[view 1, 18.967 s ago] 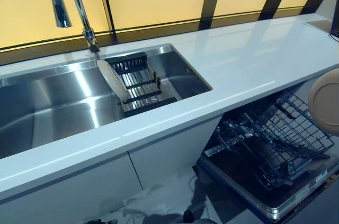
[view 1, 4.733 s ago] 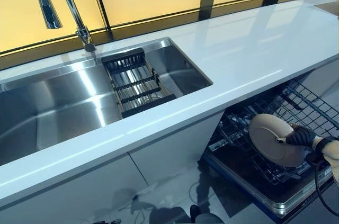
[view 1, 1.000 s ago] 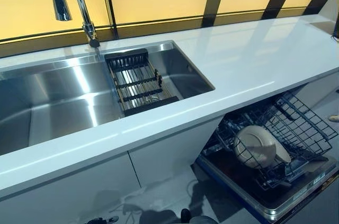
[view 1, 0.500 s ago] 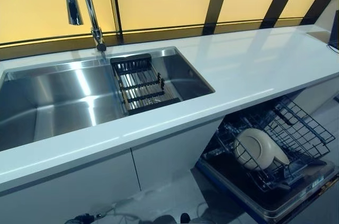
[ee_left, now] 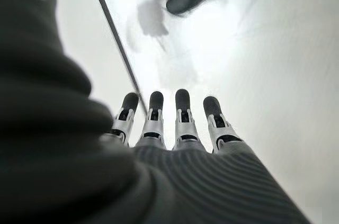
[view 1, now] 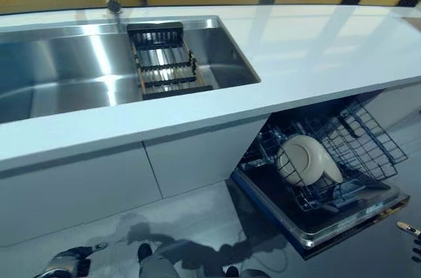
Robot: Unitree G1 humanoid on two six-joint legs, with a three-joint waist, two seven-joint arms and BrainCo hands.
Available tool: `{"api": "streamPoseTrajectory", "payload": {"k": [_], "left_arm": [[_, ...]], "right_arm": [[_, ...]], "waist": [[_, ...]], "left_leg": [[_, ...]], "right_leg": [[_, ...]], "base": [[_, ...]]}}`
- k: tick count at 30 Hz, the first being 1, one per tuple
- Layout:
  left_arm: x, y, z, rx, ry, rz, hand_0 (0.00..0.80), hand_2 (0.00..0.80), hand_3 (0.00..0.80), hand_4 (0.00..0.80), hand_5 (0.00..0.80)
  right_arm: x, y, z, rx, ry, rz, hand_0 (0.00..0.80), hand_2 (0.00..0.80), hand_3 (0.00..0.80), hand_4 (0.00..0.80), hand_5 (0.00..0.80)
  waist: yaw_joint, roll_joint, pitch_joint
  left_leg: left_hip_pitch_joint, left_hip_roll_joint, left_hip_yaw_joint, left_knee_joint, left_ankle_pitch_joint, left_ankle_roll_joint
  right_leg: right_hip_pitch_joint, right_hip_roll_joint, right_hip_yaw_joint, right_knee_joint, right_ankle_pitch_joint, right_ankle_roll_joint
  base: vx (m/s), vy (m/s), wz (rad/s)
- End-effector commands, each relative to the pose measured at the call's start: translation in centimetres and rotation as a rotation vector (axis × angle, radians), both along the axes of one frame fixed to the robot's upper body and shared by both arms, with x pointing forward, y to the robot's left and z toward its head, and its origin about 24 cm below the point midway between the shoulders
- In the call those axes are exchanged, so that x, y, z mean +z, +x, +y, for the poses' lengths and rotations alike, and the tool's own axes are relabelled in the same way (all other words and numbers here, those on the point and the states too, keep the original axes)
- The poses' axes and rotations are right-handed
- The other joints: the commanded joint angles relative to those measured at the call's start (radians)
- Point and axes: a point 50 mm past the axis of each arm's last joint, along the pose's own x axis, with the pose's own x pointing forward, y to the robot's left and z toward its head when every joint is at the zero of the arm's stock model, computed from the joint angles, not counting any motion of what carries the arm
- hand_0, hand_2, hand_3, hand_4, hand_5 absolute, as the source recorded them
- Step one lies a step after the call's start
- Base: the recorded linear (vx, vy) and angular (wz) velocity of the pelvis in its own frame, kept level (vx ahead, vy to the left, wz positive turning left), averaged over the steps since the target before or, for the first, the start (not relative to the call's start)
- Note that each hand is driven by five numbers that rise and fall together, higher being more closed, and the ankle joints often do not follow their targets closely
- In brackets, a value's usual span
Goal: Take plates into dishwasher
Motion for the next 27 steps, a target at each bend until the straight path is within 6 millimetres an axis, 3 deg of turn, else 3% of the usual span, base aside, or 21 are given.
{"api": "streamPoseTrajectory", "payload": {"k": [1,6,10,11,12,13,15,17,18,20,22,24,27], "left_arm": [[0.5,1.2,0.2,0.017,0.030,-0.061,0.000,0.000,0.000,0.000,0.000],[0.1,0.9,-0.2,0.001,0.007,-0.026,0.000,0.000,0.000,0.000,0.000],[0.4,0.3,0.7,0.038,0.025,0.017,0.000,0.000,0.000,0.000,0.000],[0.5,-0.4,1.1,0.065,0.034,0.027,0.000,0.000,0.000,0.000,0.000],[0.5,-1.4,1.7,0.109,0.047,0.034,0.000,0.000,0.000,0.000,0.000],[0.4,-3.1,2.2,0.147,0.058,0.047,0.000,0.000,0.000,0.000,0.000],[-0.1,-5.8,2.1,0.190,0.050,0.084,0.000,0.000,0.000,0.000,0.000],[-0.4,-7.3,2.1,0.249,0.043,0.083,0.000,0.000,0.000,0.000,0.000],[-0.4,-7.4,2.1,0.260,0.039,0.075,0.000,0.000,0.000,0.000,0.000],[-0.2,-6.0,2.1,0.273,0.023,0.033,0.000,0.000,0.000,0.000,0.000],[0.3,-4.1,2.3,0.266,0.031,-0.021,0.000,0.000,0.000,0.000,0.000],[0.8,-2.5,2.5,0.241,0.027,-0.067,0.000,0.000,0.000,0.000,0.000],[1.4,0.0,2.3,0.160,0.009,-0.114,0.000,0.000,0.000,0.000,0.000]], "right_arm": [[1.1,-1.5,-1.4,-0.063,-0.057,0.020,0.000,0.000,0.000,0.000,0.000],[1.0,-0.9,-1.1,-0.059,-0.082,0.053,0.000,0.000,0.000,0.000,0.000],[0.5,-1.1,-0.9,-0.080,-0.090,0.108,0.000,0.000,0.000,0.000,0.000],[0.5,-1.3,-0.9,-0.081,-0.088,0.123,0.000,0.000,0.000,0.000,0.000],[0.5,-1.7,-1.0,-0.073,-0.083,0.143,0.000,0.000,0.000,0.000,0.000],[0.6,-2.2,-1.2,-0.070,-0.076,0.164,0.000,0.000,0.000,0.000,0.000],[0.8,-2.8,-1.5,-0.077,-0.064,0.180,0.000,0.000,0.000,0.000,0.000],[0.8,-3.7,-1.7,-0.098,-0.063,0.193,0.000,0.000,0.000,0.000,0.000],[0.7,-4.0,-1.7,-0.098,-0.068,0.203,0.000,0.000,0.000,0.000,0.000],[0.6,-5.2,-1.9,-0.138,-0.088,0.220,0.000,0.000,0.000,0.000,0.000],[0.3,-6.2,-1.9,-0.177,-0.091,0.206,0.000,0.000,0.000,0.000,0.000],[0.4,-7.0,-2.0,-0.212,-0.096,0.217,0.000,0.000,0.000,0.000,0.000],[1.0,-8.2,-2.5,-0.241,-0.103,0.252,0.000,0.000,0.000,0.000,0.000]], "waist": [[0.001,-0.043,0.010],[0.002,-0.013,-0.005],[0.010,0.012,0.000],[0.013,0.020,0.007],[0.023,0.038,0.018],[0.036,0.046,0.030],[0.050,0.042,0.050],[0.028,0.026,0.060],[0.023,0.025,0.058],[0.001,0.008,0.051],[-0.023,-0.009,0.029],[-0.053,0.000,-0.002],[-0.100,0.037,-0.041]], "left_leg": [[-0.072,-0.039,0.016,0.066,-0.059,-0.004],[-0.055,-0.066,0.004,0.008,-0.035,-0.003],[-0.087,-0.065,-0.050,0.000,-0.007,-0.013],[-0.089,-0.058,-0.060,-0.016,0.016,-0.027],[-0.097,-0.036,-0.067,-0.053,0.082,-0.043],[-0.098,-0.016,-0.071,-0.153,0.154,-0.079],[-0.107,0.004,-0.044,-0.228,0.189,-0.082],[-0.068,-0.006,0.032,-0.145,0.130,-0.071],[-0.059,-0.008,0.048,-0.119,0.122,-0.070],[-0.016,-0.019,0.111,0.057,0.030,-0.041],[0.060,-0.057,0.159,0.189,-0.088,-0.004],[0.154,-0.103,0.145,0.233,-0.121,-0.010],[0.278,-0.161,0.093,0.178,-0.114,-0.025]], "right_leg": [[0.102,-0.054,0.032,0.005,0.003,0.035],[0.102,-0.060,0.041,0.026,-0.027,0.030],[0.058,-0.020,0.053,0.155,-0.118,-0.019],[0.039,-0.005,0.047,0.188,-0.143,-0.036],[0.028,0.026,0.033,0.183,-0.141,-0.059],[0.038,0.055,0.025,0.159,-0.133,-0.067],[0.059,0.068,0.011,0.106,-0.092,-0.066],[0.057,0.055,-0.031,0.057,-0.060,-0.071],[0.057,0.053,-0.040,0.042,-0.049,-0.072],[0.043,0.035,-0.083,-0.007,-0.011,-0.089],[0.028,0.019,-0.111,-0.047,0.020,-0.091],[0.001,0.036,-0.114,-0.065,0.041,-0.094],[-0.055,0.075,-0.107,-0.037,0.041,-0.107]], "base": [[-0.133,0.054,0.16],[-0.151,0.003,0.07],[-0.183,-0.176,0.09],[-0.199,-0.234,0.13],[-0.209,-0.294,0.17],[-0.218,-0.299,0.14],[-0.181,-0.267,0.04],[-0.223,-0.215,0.08],[-0.315,-0.181,0.28],[-0.292,-0.152,0.23],[-0.254,-0.094,0.37],[-0.230,0.000,0.74],[-0.215,0.093,0.82]]}}
